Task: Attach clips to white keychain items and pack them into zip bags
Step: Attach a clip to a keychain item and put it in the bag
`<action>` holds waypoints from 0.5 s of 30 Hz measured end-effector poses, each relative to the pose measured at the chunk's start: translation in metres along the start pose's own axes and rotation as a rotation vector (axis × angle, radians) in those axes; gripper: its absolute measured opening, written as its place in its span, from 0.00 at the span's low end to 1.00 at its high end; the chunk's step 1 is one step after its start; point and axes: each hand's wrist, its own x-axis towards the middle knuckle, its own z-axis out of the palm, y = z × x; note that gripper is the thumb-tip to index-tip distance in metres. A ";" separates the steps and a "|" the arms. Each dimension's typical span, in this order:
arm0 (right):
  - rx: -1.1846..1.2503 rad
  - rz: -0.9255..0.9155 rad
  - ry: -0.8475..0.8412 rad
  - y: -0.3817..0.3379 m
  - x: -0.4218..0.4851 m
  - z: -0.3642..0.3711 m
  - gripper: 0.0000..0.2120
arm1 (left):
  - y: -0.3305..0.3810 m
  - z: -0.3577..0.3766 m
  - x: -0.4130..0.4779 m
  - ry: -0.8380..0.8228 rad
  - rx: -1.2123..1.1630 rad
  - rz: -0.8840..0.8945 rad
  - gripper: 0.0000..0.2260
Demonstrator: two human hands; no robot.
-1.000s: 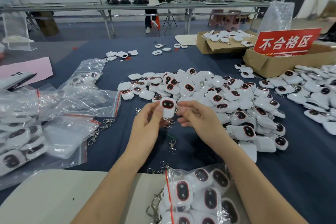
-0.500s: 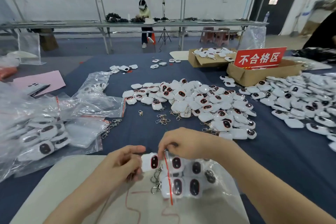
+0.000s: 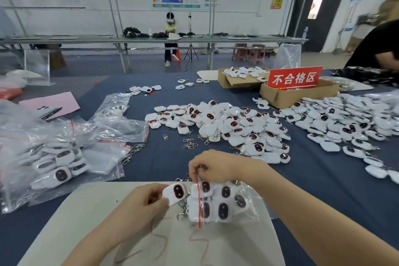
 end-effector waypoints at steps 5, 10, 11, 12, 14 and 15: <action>-0.032 -0.017 0.012 -0.002 -0.001 -0.001 0.19 | 0.002 0.001 0.005 0.064 0.001 -0.012 0.06; 0.017 -0.019 0.060 0.001 -0.004 0.002 0.19 | 0.009 0.005 0.006 0.006 -0.170 -0.044 0.06; 0.034 -0.014 0.069 0.002 -0.004 0.003 0.20 | 0.012 0.008 0.005 -0.023 -0.247 -0.048 0.06; 0.050 -0.008 0.078 0.002 -0.004 0.005 0.20 | 0.015 0.010 0.004 -0.056 -0.333 -0.062 0.07; 0.083 0.003 0.094 0.003 -0.004 0.008 0.20 | 0.021 0.015 0.004 -0.101 -0.414 -0.097 0.08; 0.093 0.006 0.100 0.004 -0.004 0.009 0.20 | 0.024 0.018 0.005 -0.101 -0.415 -0.116 0.08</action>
